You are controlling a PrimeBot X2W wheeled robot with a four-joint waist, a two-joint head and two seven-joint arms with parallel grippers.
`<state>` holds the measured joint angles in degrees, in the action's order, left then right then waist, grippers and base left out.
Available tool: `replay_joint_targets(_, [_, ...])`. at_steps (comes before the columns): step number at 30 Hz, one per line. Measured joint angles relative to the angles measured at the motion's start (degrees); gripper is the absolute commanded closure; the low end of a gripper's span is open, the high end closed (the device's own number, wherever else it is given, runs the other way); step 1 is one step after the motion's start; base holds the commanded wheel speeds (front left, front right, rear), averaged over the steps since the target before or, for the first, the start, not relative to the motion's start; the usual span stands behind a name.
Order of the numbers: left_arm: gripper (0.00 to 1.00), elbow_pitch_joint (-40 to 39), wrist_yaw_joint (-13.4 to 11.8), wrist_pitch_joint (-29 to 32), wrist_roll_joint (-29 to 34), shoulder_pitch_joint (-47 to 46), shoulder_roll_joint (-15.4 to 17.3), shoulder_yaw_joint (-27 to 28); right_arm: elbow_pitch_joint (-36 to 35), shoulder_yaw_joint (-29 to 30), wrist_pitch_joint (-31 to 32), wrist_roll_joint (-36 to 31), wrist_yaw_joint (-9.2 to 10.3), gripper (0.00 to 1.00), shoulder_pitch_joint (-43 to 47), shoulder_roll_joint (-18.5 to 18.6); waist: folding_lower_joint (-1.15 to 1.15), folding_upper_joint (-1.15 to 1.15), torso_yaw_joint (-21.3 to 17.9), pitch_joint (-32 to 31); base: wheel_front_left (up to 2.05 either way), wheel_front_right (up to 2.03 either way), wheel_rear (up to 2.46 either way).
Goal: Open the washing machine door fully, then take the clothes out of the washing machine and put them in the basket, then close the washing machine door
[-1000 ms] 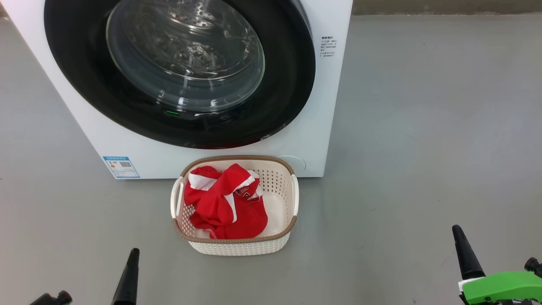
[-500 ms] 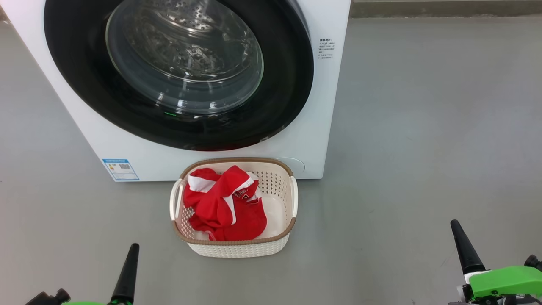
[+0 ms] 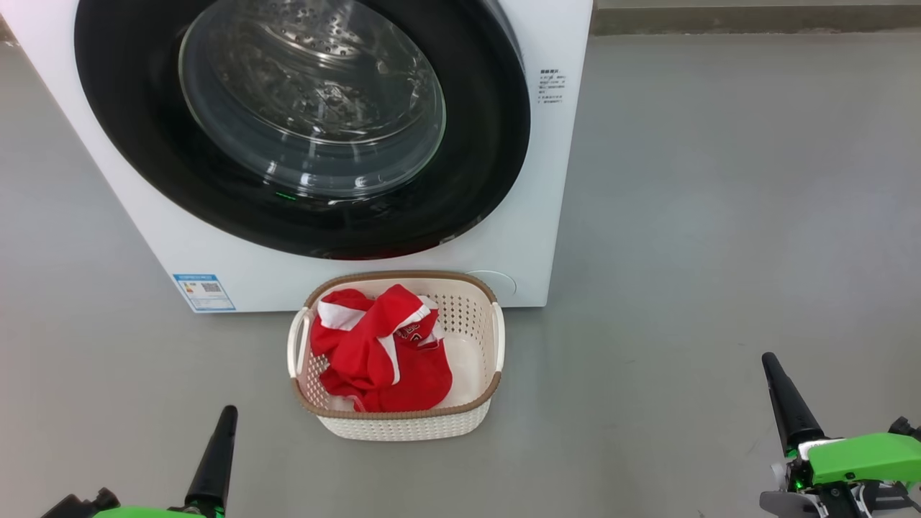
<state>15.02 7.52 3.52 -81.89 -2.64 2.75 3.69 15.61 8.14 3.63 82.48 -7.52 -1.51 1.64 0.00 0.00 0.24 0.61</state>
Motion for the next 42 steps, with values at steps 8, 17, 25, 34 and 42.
replay_joint_targets(8, [1.00, 0.08, 0.00, 1.18, -5.02, -0.61, -0.08, 0.29, 0.02, -0.01, 1.27, 4.34, 0.00, 1.00, -0.80, 0.16, 0.00, 0.00, -0.12, -0.22, 0.00, 0.00, 0.00])
replay_joint_targets(17, [1.00, 0.15, 0.00, 2.53, -9.90, -1.14, -0.32, 0.60, 0.00, -0.04, 2.52, 9.39, 0.07, 1.00, -2.14, 0.29, 0.00, 0.00, -0.24, -0.44, 0.00, 0.00, 0.00])
replay_joint_targets(25, [1.00, 0.15, 0.00, 2.53, -9.90, -1.14, -0.35, 0.64, 0.00, -0.04, 2.52, 9.47, 0.07, 1.00, -2.20, 0.30, 0.00, 0.00, -0.24, -0.44, 0.00, 0.00, 0.00])
replay_joint_targets(34, [1.00, 0.16, 0.00, 2.53, -9.90, -1.14, -0.36, 0.66, 0.00, -0.04, 2.52, 9.47, 0.07, 1.00, -2.20, 0.31, 0.00, 0.00, -0.24, -0.44, 0.00, 0.00, 0.00])
replay_joint_targets(42, [1.00, 0.16, 0.00, 2.53, -9.90, -1.15, -0.37, 0.67, 0.00, -0.04, 2.52, 9.47, 0.07, 1.00, -2.20, 0.31, 0.00, 0.00, -0.24, -0.44, 0.00, 0.00, 0.00])
